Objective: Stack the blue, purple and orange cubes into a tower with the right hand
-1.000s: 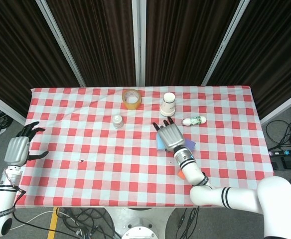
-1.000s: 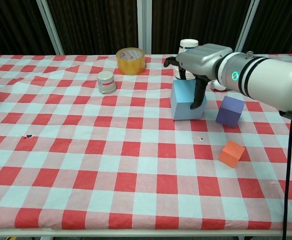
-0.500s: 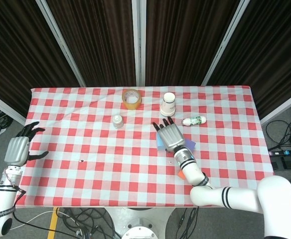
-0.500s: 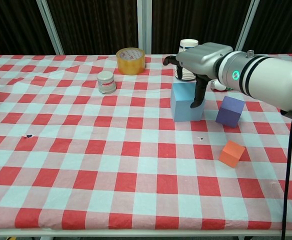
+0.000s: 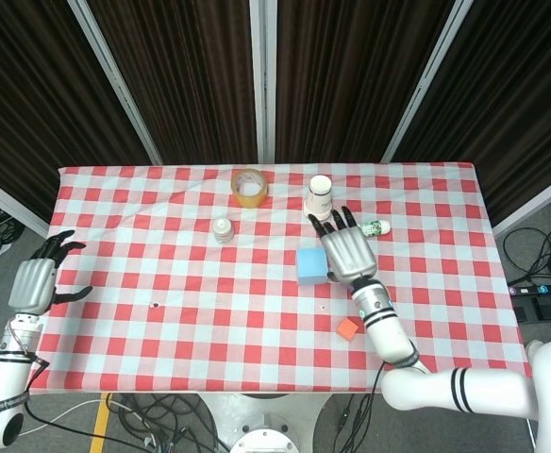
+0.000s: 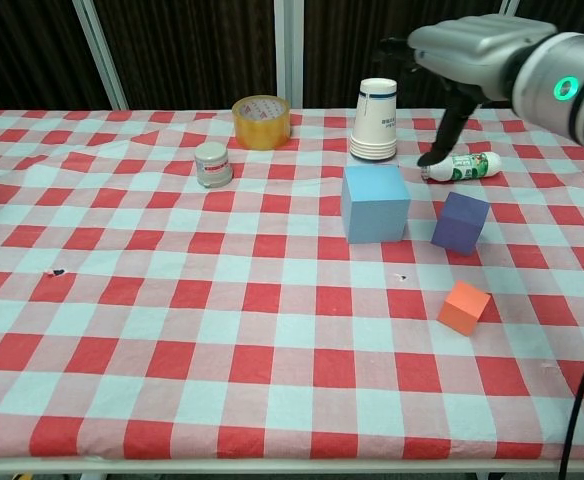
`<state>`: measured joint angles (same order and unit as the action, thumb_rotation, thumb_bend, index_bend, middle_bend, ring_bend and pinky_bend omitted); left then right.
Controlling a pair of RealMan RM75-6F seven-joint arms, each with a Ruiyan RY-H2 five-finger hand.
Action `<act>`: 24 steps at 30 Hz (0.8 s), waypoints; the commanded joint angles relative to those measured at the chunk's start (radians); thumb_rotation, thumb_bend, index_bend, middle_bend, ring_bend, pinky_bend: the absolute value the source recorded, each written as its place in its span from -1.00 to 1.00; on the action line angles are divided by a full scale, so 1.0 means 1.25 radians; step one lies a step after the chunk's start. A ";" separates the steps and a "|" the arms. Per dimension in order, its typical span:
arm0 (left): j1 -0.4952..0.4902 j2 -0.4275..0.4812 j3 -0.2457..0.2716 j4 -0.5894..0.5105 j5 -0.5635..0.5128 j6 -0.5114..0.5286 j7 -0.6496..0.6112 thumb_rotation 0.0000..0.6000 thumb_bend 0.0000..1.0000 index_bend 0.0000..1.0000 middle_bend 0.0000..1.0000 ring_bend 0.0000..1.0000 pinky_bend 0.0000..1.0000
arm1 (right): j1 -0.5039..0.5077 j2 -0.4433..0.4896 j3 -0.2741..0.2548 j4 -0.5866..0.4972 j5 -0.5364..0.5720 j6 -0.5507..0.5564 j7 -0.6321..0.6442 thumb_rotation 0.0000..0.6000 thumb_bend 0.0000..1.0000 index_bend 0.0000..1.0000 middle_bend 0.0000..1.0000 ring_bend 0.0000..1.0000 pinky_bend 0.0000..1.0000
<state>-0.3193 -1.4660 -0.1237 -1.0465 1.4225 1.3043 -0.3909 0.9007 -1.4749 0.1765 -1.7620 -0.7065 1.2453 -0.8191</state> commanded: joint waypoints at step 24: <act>0.002 0.012 0.000 -0.020 0.008 0.016 -0.013 1.00 -0.78 -0.33 -0.52 -0.67 -0.42 | -0.153 -0.166 -0.019 0.148 0.039 0.077 0.053 1.00 -1.00 -0.88 -0.43 -0.87 -1.00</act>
<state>-0.3165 -1.4509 -0.1242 -1.0715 1.4327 1.3242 -0.4061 0.7108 -1.6710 0.1436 -1.5895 -0.6647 1.3524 -0.7541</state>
